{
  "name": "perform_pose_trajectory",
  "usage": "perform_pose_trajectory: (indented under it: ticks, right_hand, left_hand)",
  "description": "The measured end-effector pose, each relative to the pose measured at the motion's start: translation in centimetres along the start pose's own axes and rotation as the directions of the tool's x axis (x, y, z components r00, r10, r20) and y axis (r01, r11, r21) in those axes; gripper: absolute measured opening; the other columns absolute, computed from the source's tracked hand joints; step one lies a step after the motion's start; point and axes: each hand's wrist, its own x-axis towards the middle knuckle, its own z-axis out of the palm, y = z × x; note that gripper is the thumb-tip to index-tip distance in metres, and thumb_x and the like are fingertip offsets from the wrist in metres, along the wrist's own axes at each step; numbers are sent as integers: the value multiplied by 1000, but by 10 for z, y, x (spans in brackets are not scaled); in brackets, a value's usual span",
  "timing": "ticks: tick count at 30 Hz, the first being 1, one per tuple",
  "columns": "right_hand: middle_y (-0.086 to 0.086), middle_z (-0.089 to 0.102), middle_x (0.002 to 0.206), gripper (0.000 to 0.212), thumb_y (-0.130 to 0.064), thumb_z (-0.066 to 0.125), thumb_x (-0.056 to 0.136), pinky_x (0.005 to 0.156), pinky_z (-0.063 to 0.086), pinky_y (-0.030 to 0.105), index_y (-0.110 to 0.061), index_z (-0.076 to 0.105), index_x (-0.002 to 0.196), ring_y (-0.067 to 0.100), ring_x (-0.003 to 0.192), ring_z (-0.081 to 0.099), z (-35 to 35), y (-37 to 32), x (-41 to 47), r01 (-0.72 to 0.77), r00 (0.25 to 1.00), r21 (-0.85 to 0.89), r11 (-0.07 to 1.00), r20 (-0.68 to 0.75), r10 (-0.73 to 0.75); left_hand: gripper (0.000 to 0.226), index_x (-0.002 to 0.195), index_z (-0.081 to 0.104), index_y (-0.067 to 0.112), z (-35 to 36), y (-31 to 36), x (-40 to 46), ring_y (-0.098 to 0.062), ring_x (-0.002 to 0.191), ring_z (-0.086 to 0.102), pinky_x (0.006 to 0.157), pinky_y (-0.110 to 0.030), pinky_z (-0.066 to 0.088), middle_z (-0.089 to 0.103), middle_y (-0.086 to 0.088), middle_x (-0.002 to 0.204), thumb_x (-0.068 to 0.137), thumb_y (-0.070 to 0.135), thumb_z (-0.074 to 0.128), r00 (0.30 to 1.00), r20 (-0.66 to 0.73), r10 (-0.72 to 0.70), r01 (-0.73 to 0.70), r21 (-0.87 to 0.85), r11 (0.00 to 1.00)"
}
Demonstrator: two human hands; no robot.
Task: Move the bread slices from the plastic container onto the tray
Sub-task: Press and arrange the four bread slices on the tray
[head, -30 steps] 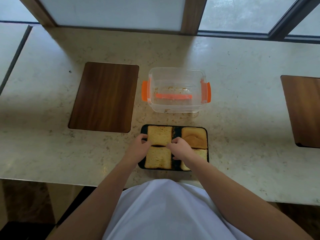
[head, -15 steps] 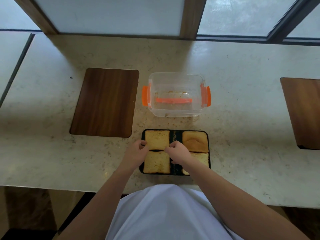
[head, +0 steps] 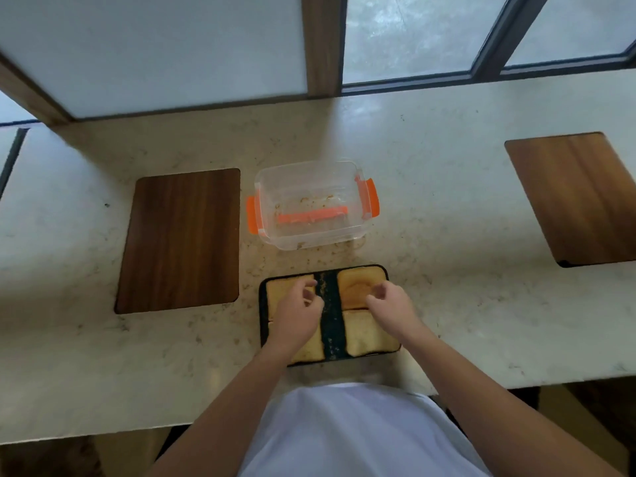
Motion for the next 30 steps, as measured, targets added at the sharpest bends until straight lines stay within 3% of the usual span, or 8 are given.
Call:
perform_pose_trajectory:
  ticks: [4, 8, 12, 16, 20, 24, 30]
  right_hand:
    - [13, 59, 136, 51, -27, 59, 91, 101, 51, 43, -8, 56, 137, 27, 119, 58, -13, 22, -3, -59, 998, 14, 998, 2, 59]
    - [10, 62, 133, 59, -32, 58, 86, 99, 51, 44, -11, 53, 141, 27, 117, 59, -17, 27, -4, -73, 997, 52, 996, 12, 72]
    - [10, 61, 134, 70, -35, 54, 82, 100, 52, 50, -13, 47, 147, 29, 119, 58, -21, 27, -2, -90, 995, 50, 995, 53, 87]
    - [11, 59, 136, 66, -34, 53, 82, 98, 53, 46, -12, 49, 144, 28, 117, 59, -26, 24, 1, -84, 995, 50, 995, 63, 81]
    - [9, 60, 133, 57, -35, 54, 84, 97, 53, 45, -14, 57, 137, 25, 114, 59, -29, 24, 2, -67, 996, 29, 997, 63, 65]
    - [9, 63, 128, 53, -33, 55, 86, 96, 54, 45, -12, 56, 134, 25, 110, 61, -29, 24, 1, -91, 994, 57, 994, 65, 87]
    - [7, 66, 113, 48, -30, 55, 89, 91, 58, 47, -10, 57, 131, 21, 94, 66, -27, 23, 3, -123, 990, 120, 985, 85, 114]
  left_hand:
    - [35, 129, 53, 26, 36, 21, 12, -11, 87, 62, 75, -38, 60, 60, 7, 110, 94, 29, 52, 981, 181, -71, 66, 36, 997]
    - [50, 141, 46, 18, 55, 31, 17, -21, 114, 56, 96, -48, 53, 56, -4, 131, 92, 28, 51, 970, 204, -132, 118, 78, 990]
    - [50, 140, 46, 16, 61, 30, 18, -22, 113, 56, 94, -43, 52, 56, -5, 132, 91, 24, 52, 976, 149, -158, 148, 80, 986]
    - [50, 141, 45, 14, 65, 27, 17, -17, 103, 56, 77, -32, 47, 56, -7, 128, 92, 22, 51, 983, 105, -152, 143, 85, 986]
    - [47, 137, 48, 14, 69, 27, 16, -22, 107, 55, 90, -42, 52, 52, -9, 129, 91, 21, 53, 983, 53, -176, 173, 64, 983]
    - [46, 137, 47, 15, 71, 24, 19, -20, 104, 57, 82, -37, 51, 55, -8, 127, 92, 21, 54, 978, 66, -199, 198, 30, 980]
    - [49, 141, 43, 19, 69, 20, 21, -16, 99, 57, 82, -38, 54, 53, -5, 127, 94, 22, 53, 974, 84, -212, 213, -2, 977]
